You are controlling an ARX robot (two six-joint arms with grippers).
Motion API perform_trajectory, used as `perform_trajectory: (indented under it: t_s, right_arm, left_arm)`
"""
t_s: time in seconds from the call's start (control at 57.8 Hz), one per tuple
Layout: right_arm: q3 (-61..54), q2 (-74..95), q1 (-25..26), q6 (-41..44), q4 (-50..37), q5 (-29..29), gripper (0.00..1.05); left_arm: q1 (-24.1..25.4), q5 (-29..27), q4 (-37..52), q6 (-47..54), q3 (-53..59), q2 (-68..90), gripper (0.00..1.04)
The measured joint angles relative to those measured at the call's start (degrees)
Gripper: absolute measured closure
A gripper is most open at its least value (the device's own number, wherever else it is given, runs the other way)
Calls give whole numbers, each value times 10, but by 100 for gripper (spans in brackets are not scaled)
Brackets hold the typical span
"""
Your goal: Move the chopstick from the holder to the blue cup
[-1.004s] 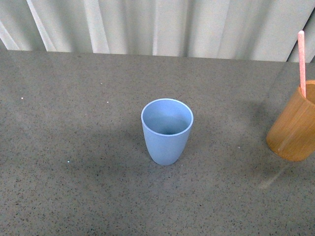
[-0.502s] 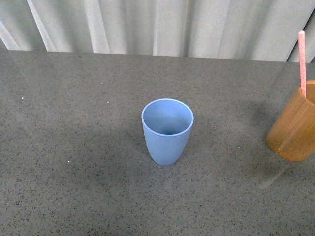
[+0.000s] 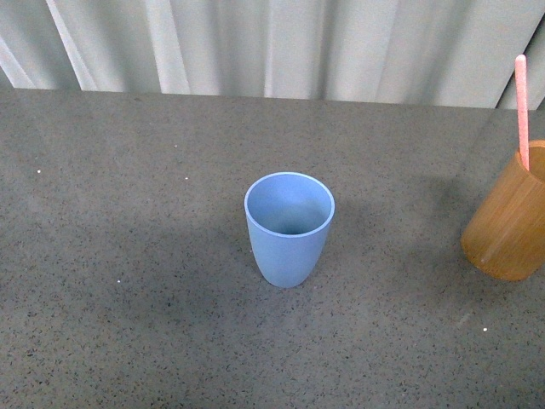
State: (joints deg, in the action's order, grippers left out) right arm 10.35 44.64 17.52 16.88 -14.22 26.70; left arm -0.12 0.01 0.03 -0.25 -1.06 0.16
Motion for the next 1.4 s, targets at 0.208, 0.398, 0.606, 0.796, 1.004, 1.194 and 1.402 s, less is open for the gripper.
perform_trajectory:
  t_s: [0.208, 0.398, 0.606, 0.796, 1.004, 1.194, 1.402]
  right_arm:
    - [35, 252, 10, 3, -219, -2, 10]
    - [105, 383, -25, -30, -292, -25, 10]
    - [162, 442, -75, -32, -296, -56, 10]
    - [194, 467, -108, -32, -292, -76, 10]
    - [207, 476, -138, -33, -288, -91, 10]
    - [219, 495, -157, -33, -288, -102, 10]
    - [249, 527, -160, -39, -294, -113, 10]
  left_arm:
    - [0, 0, 0, 0, 0, 0, 7]
    - [0, 0, 0, 0, 0, 0, 7]
    - [0, 0, 0, 0, 0, 0, 7]
    - [0, 0, 0, 0, 0, 0, 7]
    - [0, 0, 0, 0, 0, 0, 7]
    - [0, 0, 0, 0, 0, 0, 7]
    - [0, 0, 0, 0, 0, 0, 7]
